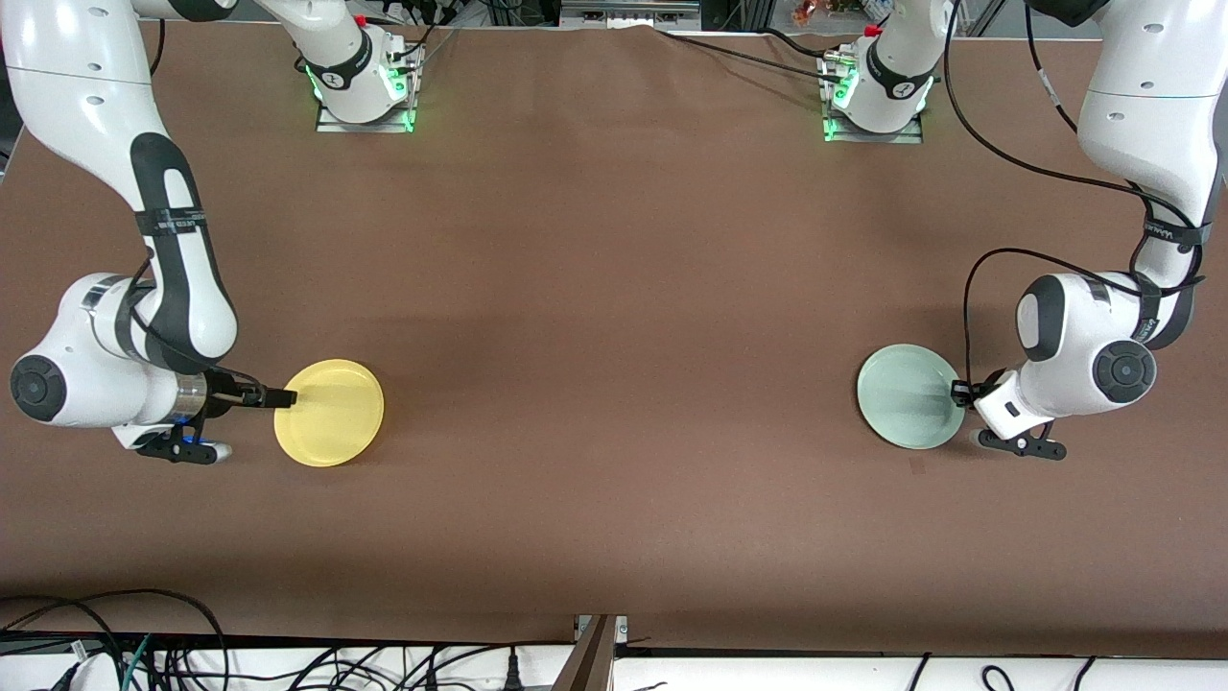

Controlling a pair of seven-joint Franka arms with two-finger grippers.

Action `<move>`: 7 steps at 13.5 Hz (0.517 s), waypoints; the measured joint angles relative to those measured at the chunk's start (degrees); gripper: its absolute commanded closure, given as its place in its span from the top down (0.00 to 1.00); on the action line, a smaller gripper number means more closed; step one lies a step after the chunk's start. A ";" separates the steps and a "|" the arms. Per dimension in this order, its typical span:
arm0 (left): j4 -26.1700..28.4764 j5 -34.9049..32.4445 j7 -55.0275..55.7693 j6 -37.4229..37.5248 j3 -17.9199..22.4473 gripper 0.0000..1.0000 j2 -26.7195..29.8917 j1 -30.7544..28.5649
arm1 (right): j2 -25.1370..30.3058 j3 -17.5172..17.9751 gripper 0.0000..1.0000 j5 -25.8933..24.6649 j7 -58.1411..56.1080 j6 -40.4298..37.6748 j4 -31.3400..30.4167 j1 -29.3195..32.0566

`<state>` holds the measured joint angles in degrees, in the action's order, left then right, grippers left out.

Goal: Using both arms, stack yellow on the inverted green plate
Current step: 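Hold the green plate while the right gripper grasps the yellow plate rim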

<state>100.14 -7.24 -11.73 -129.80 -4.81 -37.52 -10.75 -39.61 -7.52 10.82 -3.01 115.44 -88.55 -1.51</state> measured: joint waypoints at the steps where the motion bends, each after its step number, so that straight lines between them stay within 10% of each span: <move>1: 0.01 0.00 0.00 0.01 0.00 0.12 -0.03 0.00 | -0.14 0.01 1.00 0.00 -0.15 0.88 -0.61 0.00; 7: -0.09 0.00 0.00 0.67 -0.13 0.00 0.16 0.15 | -1.98 -0.01 1.00 2.14 -2.86 4.16 -1.44 0.43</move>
<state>100.05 -7.23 -11.73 -129.12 -4.94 -37.36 -10.60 -41.59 -7.53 12.96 -5.87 119.60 -89.99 -1.08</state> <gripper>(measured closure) 0.969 0.000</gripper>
